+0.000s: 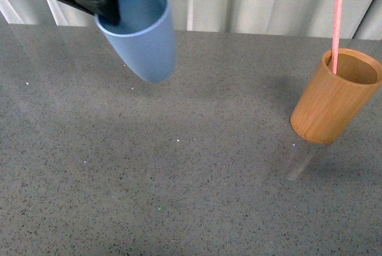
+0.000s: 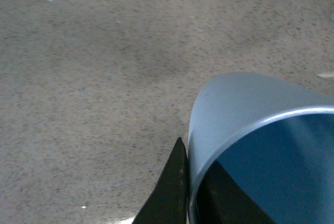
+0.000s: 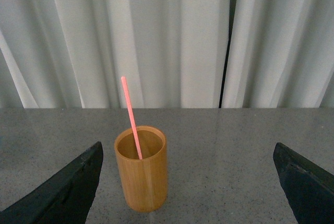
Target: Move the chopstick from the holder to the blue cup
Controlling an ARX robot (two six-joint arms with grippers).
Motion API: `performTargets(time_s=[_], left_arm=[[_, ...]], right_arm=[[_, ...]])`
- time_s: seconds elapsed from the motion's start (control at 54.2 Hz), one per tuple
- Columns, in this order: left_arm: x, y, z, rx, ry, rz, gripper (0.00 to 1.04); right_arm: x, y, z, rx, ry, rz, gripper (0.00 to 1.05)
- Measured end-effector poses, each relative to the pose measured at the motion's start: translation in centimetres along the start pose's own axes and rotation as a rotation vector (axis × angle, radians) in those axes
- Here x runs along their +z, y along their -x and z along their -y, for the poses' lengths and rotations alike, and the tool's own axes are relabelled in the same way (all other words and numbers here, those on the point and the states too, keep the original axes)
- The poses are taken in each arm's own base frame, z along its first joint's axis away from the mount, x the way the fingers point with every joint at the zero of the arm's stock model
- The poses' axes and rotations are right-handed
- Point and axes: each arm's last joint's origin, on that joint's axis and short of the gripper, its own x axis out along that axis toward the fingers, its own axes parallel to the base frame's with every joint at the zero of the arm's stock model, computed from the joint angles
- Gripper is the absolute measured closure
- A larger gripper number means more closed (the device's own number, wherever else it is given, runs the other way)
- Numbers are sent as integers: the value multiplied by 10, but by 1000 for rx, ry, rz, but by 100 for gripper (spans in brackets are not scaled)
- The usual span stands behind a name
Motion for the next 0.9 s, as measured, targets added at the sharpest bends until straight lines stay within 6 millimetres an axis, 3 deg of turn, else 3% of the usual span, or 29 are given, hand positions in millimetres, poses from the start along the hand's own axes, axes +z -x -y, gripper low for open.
performTargets(time_s=[0.424,0.646,0.904], left_arm=[[-13,-38,88,-89,-83,-72,101],[-18,-48,107,-101,-93,-80,101],[-24,-66,111,-61,-111,-114,101]], right_arm=[[0,0,0,0,0,0,10],[0,0,0,0,0,0,10],[0,0,0,0,0,0,10]])
